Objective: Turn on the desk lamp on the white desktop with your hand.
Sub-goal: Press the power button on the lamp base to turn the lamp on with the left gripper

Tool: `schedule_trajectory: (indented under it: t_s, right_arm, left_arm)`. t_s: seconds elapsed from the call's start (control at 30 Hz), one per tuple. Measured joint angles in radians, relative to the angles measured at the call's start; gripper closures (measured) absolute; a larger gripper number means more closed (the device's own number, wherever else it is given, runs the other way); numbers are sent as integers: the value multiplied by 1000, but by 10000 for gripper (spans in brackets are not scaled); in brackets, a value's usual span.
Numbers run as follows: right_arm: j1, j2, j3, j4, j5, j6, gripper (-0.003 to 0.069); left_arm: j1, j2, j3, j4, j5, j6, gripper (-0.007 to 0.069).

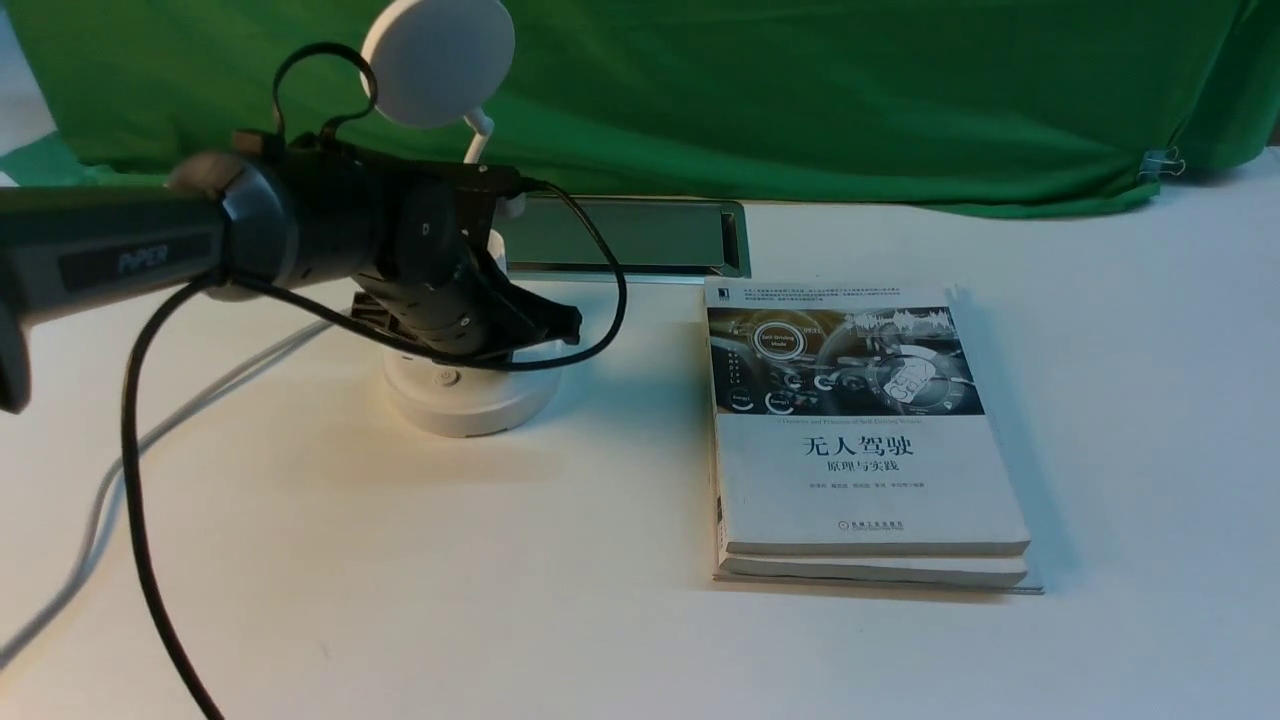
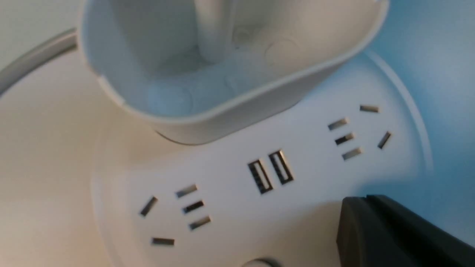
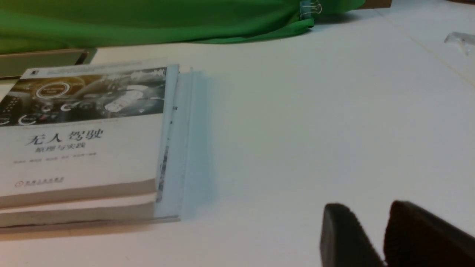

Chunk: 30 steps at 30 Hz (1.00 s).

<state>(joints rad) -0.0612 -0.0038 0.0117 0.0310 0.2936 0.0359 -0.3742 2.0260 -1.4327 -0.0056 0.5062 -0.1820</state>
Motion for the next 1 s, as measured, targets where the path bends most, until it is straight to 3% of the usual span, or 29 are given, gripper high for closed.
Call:
schedule_trajectory:
  t_s: [0.33, 1.0]
  right_arm:
    - [0, 0, 0, 0, 0, 0, 418]
    - [0, 0, 0, 0, 0, -1, 418]
  left_arm:
    - [0, -3, 48, -7, -56, 20, 603]
    - [0, 56, 10, 6, -15, 20, 603]
